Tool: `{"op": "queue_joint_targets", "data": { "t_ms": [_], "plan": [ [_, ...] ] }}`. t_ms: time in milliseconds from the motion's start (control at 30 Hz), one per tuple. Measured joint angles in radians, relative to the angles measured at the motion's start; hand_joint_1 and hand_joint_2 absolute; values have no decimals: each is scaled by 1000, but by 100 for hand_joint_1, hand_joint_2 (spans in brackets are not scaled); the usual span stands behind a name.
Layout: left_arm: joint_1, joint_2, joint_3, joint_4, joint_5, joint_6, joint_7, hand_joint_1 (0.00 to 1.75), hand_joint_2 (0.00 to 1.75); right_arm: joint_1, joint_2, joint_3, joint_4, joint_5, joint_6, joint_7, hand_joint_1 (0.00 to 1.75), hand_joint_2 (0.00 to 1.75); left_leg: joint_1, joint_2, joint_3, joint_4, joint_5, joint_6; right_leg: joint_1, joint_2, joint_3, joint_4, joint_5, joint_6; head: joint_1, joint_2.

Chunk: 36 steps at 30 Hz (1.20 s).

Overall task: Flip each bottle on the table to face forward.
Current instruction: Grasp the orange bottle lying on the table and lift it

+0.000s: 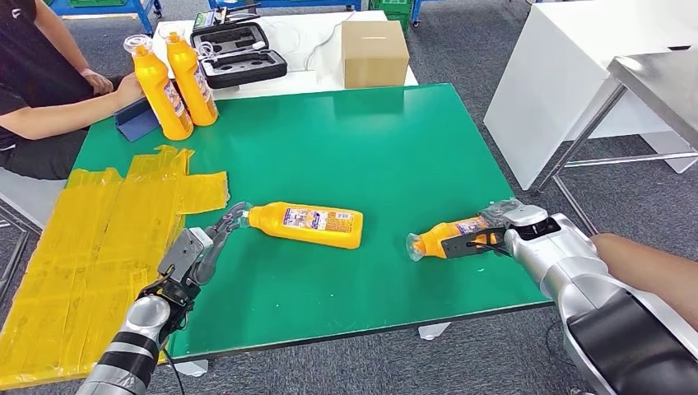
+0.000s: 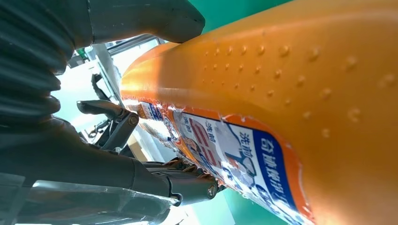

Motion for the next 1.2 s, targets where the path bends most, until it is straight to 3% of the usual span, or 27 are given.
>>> {"op": "queue_joint_targets", "data": {
  "t_ms": [167, 267, 367, 567, 733, 867, 1200],
  "plan": [
    [11, 1, 2, -4, 5, 1, 9, 0, 0, 13, 12, -30, -1, -68, -106, 19, 175, 175, 0, 1, 0, 0, -1, -1, 0, 1, 8, 0, 0, 0, 0, 0],
    [37, 3, 8, -22, 16, -4, 23, 0, 0, 19, 29, -90, -9, -160, -196, -13, 175, 175, 0, 8, -2, 0, 0, -1, 0, 7, 8, 0, 2, -1, 0, 0],
    [61, 2, 17, -44, 21, -5, 29, 0, 0, 20, 48, -166, -35, -252, -228, -69, 175, 175, 0, 15, -6, 0, 1, -1, 0, 14, 3, 0, 8, -2, 0, 0],
    [101, -9, 30, -83, 37, -12, 37, 0, 0, 15, 77, -301, -145, -430, -153, -174, 175, 175, 1, 12, -21, 0, 11, 0, 2, 13, -12, 1, 14, 0, 0, 0],
    [145, -16, 52, -116, 57, -19, 29, 0, 0, 15, 74, -365, -327, -560, -88, -159, 175, 175, 1, 11, -31, 0, 13, 0, 2, 10, -22, 3, 18, 0, -1, 0],
    [161, -28, 71, -149, 78, -30, 6, 0, 175, 23, 94, -386, -474, -639, -92, -132, 175, 175, 1, 9, -36, 0, 13, 0, 2, 10, -26, 3, 18, 0, -1, 0],
    [112, -104, 81, -207, 113, -16, -26, 0, 175, 22, 226, -396, -671, -731, -116, -96, 175, 175, 1, 9, -37, 0, 13, -1, 2, 10, -29, 3, 18, 0, 0, 0]
  ]
}}
